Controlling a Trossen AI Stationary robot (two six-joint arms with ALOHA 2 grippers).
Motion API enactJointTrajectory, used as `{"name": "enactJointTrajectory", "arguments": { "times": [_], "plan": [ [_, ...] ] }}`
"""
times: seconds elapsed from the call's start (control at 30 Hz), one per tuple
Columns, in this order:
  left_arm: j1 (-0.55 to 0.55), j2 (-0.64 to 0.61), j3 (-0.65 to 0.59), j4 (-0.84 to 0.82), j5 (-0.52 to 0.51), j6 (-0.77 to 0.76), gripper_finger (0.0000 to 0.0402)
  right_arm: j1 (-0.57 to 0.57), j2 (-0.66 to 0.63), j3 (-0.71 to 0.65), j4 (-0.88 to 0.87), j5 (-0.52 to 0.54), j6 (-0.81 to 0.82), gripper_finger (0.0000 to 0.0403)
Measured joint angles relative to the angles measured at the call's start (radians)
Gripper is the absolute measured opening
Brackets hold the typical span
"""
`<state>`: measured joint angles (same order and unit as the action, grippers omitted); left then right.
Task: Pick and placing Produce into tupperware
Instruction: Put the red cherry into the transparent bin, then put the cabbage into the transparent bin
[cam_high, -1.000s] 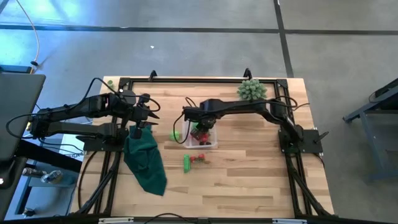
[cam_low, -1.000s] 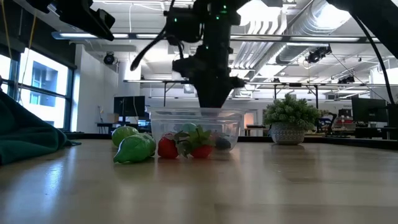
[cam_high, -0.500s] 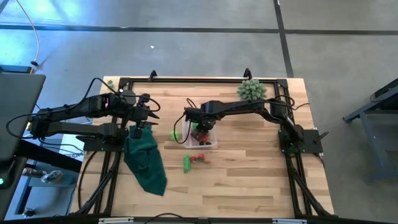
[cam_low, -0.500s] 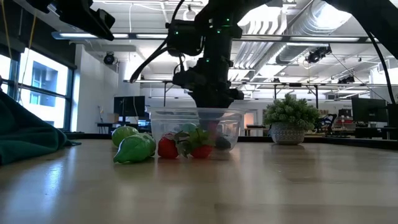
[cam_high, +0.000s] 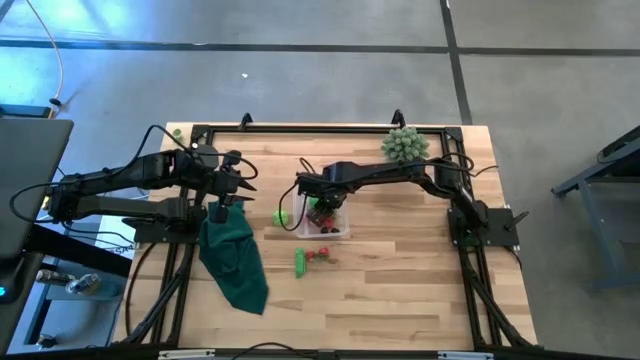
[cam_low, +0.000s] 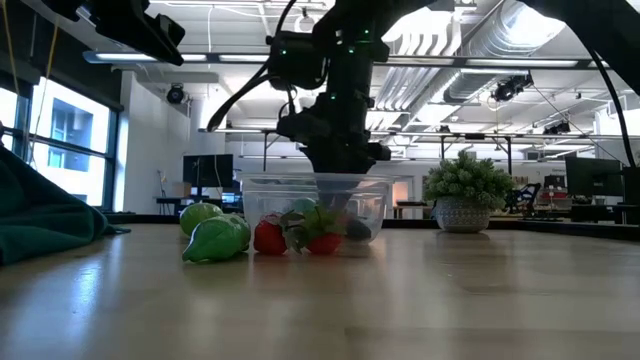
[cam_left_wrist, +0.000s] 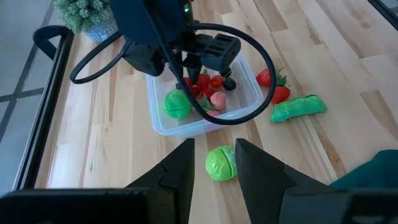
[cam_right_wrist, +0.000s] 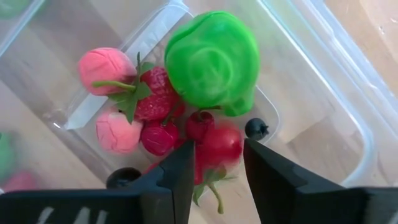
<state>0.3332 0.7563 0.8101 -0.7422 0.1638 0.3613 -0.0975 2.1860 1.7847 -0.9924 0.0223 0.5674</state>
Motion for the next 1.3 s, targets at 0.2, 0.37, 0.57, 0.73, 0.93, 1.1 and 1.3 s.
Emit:
{"name": "enactJointTrajectory", "arguments": {
  "times": [0.2, 0.37, 0.57, 0.73, 0.93, 1.1, 1.3],
  "plan": [
    [0.000, 0.000, 0.000, 0.000, 0.000, 0.000, 0.0106, 0.000, 0.000, 0.000, 0.000, 0.000, 0.000, 0.0146],
    [0.000, 0.000, 0.000, 0.000, 0.000, 0.000, 0.0106, 0.000, -0.004, 0.000, 0.004, -0.036, -0.008, 0.0157],
    [0.000, 0.000, 0.000, 0.000, 0.000, 0.000, 0.0106, 0.007, -0.080, 0.000, 0.012, -0.067, -0.034, 0.0146],
    [0.000, 0.000, 0.000, 0.000, 0.000, 0.000, 0.0106, 0.059, -0.216, 0.000, 0.024, 0.036, -0.086, 0.0130],
    [0.000, 0.000, 0.000, 0.000, 0.000, 0.000, 0.0106, 0.166, -0.393, 0.000, -0.006, 0.236, -0.131, 0.0124],
    [0.000, 0.000, 0.000, 0.000, 0.000, 0.000, 0.0106, 0.291, -0.514, 0.000, -0.046, 0.386, -0.132, 0.0124],
    [0.000, 0.000, 0.000, 0.000, 0.000, 0.000, 0.0106, 0.458, -0.615, 0.000, -0.138, 0.552, -0.081, 0.0124]
  ]
}}
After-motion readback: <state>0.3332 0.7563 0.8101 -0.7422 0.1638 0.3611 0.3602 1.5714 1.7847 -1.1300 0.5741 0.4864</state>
